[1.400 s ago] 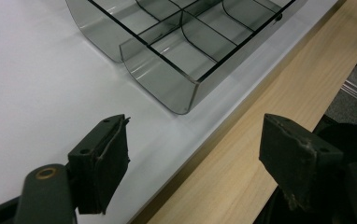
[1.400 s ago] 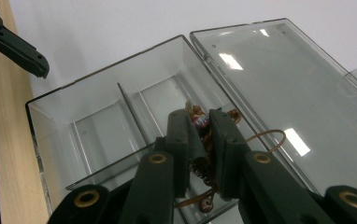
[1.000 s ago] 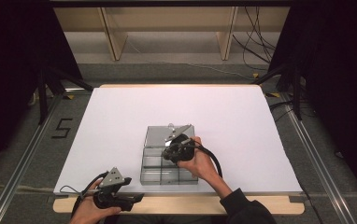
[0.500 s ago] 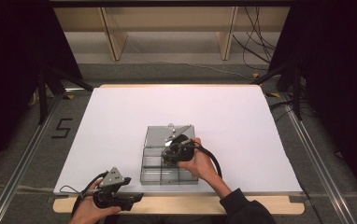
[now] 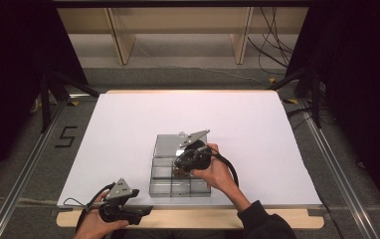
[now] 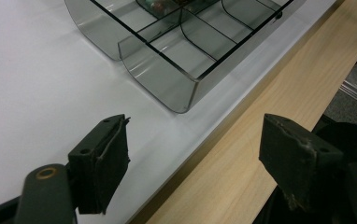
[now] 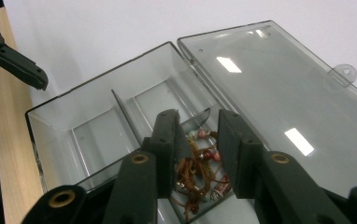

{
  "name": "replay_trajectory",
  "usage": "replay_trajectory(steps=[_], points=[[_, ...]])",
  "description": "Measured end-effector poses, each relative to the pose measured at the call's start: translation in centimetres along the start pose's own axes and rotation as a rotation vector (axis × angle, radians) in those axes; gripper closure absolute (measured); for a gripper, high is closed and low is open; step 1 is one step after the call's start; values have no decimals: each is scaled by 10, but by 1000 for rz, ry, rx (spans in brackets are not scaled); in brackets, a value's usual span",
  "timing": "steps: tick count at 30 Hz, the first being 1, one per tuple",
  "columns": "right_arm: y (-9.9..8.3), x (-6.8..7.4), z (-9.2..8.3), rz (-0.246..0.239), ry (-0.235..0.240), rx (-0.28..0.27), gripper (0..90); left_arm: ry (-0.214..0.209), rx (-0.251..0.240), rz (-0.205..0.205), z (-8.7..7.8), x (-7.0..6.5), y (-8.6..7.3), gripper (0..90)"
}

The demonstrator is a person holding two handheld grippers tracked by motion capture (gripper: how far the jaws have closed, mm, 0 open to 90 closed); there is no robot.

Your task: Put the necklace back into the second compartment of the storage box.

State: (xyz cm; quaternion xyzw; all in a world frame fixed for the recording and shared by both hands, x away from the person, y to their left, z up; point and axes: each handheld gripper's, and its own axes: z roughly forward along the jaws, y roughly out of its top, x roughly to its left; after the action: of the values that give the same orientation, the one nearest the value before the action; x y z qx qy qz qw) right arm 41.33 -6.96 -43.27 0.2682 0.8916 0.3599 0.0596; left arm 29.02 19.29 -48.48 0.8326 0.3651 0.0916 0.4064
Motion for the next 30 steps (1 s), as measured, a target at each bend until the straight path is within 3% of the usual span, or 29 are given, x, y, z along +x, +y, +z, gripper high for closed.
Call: replay_trajectory(steps=[1,2,3,8,12,17,19,22,23,24,27,29,30], points=[[0,0,-1,-3,-7,-8,680,0,0,-2,0,0,0,234],[-1,1,0,24,-9,-12,680,-11,-17,-17,1,-2,0,233],[-1,-1,-2,2,-8,-7,680,-14,-23,-18,1,-1,0,233],[-2,-5,-7,3,-12,-22,658,0,5,12,-1,2,0,235],[-3,-8,-11,22,-16,-32,636,-1,-4,-5,-1,1,0,235],[-5,-14,-17,39,-43,-68,519,-7,-25,-22,0,1,0,235],[-6,-19,-25,56,-56,-90,452,6,1,-7,-2,3,0,235],[-8,-26,-31,81,-68,-102,389,-1,-9,-13,-2,3,0,235],[-9,-27,-33,102,-63,-98,383,-1,-9,-13,-2,3,0,235],[-12,-30,-34,118,-72,-127,364,-1,-10,-17,-2,3,0,235],[-17,-39,-41,144,-51,-129,341,-2,-11,-26,-1,3,0,235],[-19,-41,-42,150,-61,-131,318,-2,-10,-27,-1,3,0,235],[-23,-46,-47,188,-75,-128,262,-3,-9,-27,-1,3,0,235]])
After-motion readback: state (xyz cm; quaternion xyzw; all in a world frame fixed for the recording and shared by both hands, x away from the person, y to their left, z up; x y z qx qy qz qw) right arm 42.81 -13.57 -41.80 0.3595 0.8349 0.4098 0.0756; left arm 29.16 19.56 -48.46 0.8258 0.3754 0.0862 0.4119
